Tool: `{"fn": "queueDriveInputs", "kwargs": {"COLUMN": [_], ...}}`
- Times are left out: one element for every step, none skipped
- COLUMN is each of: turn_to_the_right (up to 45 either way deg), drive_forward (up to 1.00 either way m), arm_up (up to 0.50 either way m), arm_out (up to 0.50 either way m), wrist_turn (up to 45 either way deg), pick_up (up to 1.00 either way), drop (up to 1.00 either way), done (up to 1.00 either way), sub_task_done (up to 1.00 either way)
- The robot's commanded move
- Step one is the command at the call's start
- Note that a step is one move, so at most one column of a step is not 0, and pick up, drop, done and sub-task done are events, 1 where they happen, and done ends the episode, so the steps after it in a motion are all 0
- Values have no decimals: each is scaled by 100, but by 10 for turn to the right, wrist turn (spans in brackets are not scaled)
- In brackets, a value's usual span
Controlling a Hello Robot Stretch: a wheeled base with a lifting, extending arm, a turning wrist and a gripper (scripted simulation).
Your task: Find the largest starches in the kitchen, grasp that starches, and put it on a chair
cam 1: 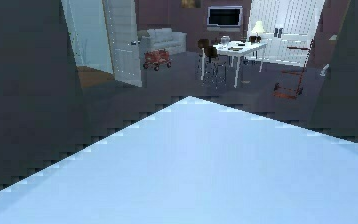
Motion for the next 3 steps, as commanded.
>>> {"fn": "queueDriveInputs", "kwargs": {"turn_to_the_right": [0,0,0], "drive_forward": [0,0,0], "arm_up": [10,20,0], "arm_out": [0,0,0], "wrist_turn": [0,0,-450], "pick_up": [0,0,0], "drop": [0,0,0], "done": [0,0,0], "sub_task_done": [0,0,0]}}
